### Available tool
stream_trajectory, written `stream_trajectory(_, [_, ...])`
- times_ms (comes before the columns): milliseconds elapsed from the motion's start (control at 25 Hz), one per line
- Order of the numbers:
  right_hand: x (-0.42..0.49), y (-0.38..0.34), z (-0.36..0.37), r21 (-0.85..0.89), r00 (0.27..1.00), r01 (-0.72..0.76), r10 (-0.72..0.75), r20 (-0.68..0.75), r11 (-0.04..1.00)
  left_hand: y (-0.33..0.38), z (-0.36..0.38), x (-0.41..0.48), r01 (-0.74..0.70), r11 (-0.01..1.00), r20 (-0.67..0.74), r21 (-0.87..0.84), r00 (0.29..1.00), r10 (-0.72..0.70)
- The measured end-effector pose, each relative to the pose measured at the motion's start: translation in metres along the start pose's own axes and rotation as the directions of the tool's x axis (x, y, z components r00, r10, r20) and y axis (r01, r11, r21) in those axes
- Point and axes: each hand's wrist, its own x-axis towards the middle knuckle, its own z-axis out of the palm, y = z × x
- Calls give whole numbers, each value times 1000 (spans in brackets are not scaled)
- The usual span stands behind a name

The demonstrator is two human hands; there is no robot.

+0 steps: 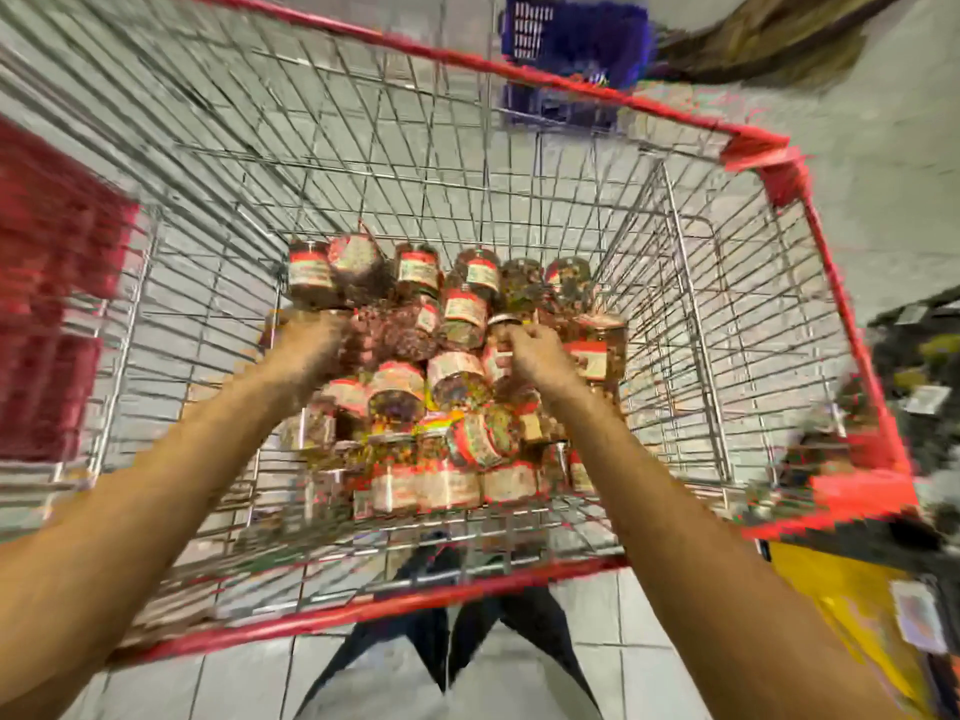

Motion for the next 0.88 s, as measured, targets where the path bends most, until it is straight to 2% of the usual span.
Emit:
stream_trajectory(120, [75,16,24,-161,992,-101,87,-94,982,-27,-4,78,95,974,-91,206,993,-77])
stream_trajectory(200, [118,24,40,-192,985,-126,100,-140,973,-48,-2,122,108,964,-127,241,989,-79])
stream_trajectory(320, [174,31,78,-239,963,-240,199,-181,941,-65,0,189,23,967,-357,255,931,72])
stream_trajectory(400, [199,38,108,-307,937,-321,253,-243,896,-68,4,237,-32,952,-438,305,883,170])
stream_trajectory(520, [212,42,128,-379,890,-386,232,-391,841,-64,20,293,-128,976,-540,177,816,205])
stream_trajectory(640, [222,52,120,-407,919,-345,217,-330,845,-62,33,319,-72,980,-697,183,693,181])
stream_trajectory(720, [220,55,105,-341,941,-314,244,-234,886,-62,31,318,-52,977,-733,207,653,190])
stream_trajectory(760, [216,54,95,-246,948,-303,264,-178,921,-63,24,314,-59,973,-719,224,663,206])
stream_trajectory(800, [207,49,84,-130,957,-279,264,-120,951,-61,18,302,-101,970,-671,220,706,225])
stream_trajectory(880, [183,29,62,19,983,-183,183,-8,983,-48,6,266,-232,971,-461,51,857,229])
